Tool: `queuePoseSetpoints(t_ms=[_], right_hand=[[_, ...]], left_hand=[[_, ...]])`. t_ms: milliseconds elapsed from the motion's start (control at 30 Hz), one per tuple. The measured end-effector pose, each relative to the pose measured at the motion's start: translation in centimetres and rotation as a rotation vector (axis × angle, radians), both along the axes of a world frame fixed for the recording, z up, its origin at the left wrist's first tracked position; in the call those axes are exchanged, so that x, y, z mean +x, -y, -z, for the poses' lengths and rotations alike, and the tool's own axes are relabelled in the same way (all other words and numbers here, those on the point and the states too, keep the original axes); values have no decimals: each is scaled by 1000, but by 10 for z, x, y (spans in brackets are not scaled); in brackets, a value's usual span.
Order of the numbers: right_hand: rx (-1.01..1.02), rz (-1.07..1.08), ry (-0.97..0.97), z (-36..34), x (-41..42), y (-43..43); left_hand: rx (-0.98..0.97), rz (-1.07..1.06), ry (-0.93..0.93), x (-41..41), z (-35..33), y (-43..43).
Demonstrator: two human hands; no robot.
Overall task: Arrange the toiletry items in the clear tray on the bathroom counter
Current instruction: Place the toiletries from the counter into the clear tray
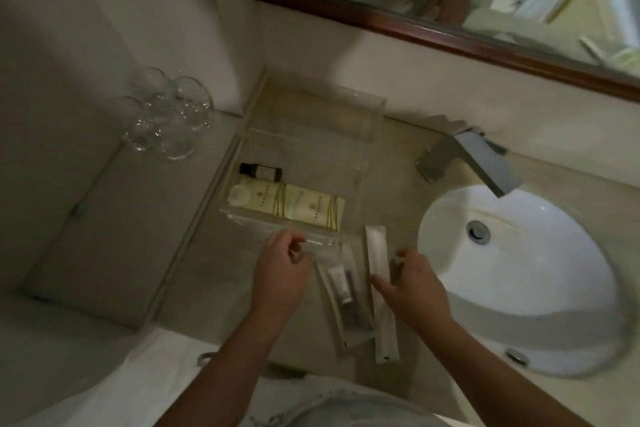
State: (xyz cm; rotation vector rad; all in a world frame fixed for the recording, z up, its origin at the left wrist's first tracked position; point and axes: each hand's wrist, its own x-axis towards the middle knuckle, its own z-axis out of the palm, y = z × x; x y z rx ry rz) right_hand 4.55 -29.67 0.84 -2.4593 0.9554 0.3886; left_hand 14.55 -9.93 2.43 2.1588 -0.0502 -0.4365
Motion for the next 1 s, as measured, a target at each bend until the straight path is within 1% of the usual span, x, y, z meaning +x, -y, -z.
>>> queuePoseSetpoints(t_ms=[100,167,233,300,400,467,567,633,700,800,900,967,1000], right_hand=[[0,-48,6,-1,-10,-11],[67,-14,41,-2,-13,-14],[153,20,61,-5,-15,-11],[195,22,73,-8,-19,-5],[162,-34,162,-14,-24,3],[164,-116,211,-25,-20,1],[154,-264,190,-42,-6,-9],[158,-302,183,-48,4,-15],[180,-324,210,-53,13,-17],[295,-228,245,-58,20,-12],[419,-55,175,-56,26,2],[614,112,115,-55,34,5],[723,197,126,-55,39,4]], left_hand=[[57,-3,-147,-36,10,20],[72,-11,-177,-55,11,31],[35,-13,-191,-68,8,39],[-9,-21,-213,-75,0,44],[-65,-39,-229,-75,-14,51],[-145,-47,-240,-68,-25,55],[-248,-60,-218,-53,-40,59],[-250,-73,-176,-41,-47,59],[-279,-123,-178,-27,-48,55],[-437,-298,-305,-1,-47,42],[-623,-433,-399,24,-48,28],[-737,-495,-434,39,-47,24],[-775,-523,-441,45,-46,22]])
